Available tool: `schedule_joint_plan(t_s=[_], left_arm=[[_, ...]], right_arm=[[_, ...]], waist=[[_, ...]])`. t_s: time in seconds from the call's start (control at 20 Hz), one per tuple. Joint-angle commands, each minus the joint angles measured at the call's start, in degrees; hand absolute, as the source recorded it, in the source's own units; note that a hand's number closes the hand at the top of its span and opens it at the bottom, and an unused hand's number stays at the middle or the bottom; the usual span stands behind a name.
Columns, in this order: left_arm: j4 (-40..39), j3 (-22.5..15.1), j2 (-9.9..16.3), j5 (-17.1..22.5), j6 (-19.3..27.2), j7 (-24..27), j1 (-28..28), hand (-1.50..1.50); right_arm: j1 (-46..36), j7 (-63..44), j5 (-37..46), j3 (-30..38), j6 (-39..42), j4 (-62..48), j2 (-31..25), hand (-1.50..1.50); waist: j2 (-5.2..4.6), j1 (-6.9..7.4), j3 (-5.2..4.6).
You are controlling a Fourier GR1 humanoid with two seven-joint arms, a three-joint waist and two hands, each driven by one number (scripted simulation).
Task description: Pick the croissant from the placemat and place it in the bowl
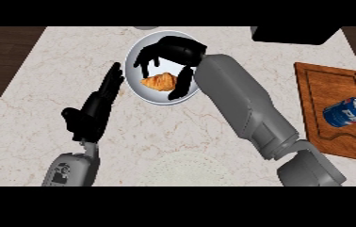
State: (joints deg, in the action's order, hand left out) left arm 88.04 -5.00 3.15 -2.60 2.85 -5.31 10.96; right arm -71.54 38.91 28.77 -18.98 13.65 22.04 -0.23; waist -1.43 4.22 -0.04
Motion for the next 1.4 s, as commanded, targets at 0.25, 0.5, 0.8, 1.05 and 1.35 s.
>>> schedule_joint_plan(t_s=[0.25, 0.5, 0.8, 1.05, 1.35], left_arm=[[-0.47, 0.99, 0.74, 0.66, -0.94, 1.12, -0.49, 0.0], [0.03, 1.32, 0.26, 0.97, -0.45, -1.8, 2.01, 0.0], [0.27, -1.11, -1.78, -1.78, 1.88, -0.84, -0.23, 0.0], [-0.47, -1.42, -1.98, -1.89, 1.53, 0.86, -1.32, 0.0], [-1.02, -0.03, -0.89, -0.48, 0.0, 1.9, -0.11, 0.0]], right_arm=[[-3.43, 10.7, -8.49, 8.37, 7.96, -7.13, -0.52, -1.5], [-6.73, 7.79, -13.63, 14.32, 9.94, -10.09, -1.05, -1.5], [-8.86, 4.4, -16.9, 17.58, 20.88, -13.24, -7.76, -1.5], [-7.5, 3.66, -18.1, 18.42, 25.99, -14.35, -9.32, -1.5], [-6.93, 3.25, -18.9, 18.37, 33.64, -12.6, -13.24, -1.5]], waist=[[-0.02, -0.14, 0.03], [0.03, -0.47, 0.03], [0.12, -0.61, 0.05], [-0.51, 0.26, 0.06], [-0.8, 0.55, 0.1]])
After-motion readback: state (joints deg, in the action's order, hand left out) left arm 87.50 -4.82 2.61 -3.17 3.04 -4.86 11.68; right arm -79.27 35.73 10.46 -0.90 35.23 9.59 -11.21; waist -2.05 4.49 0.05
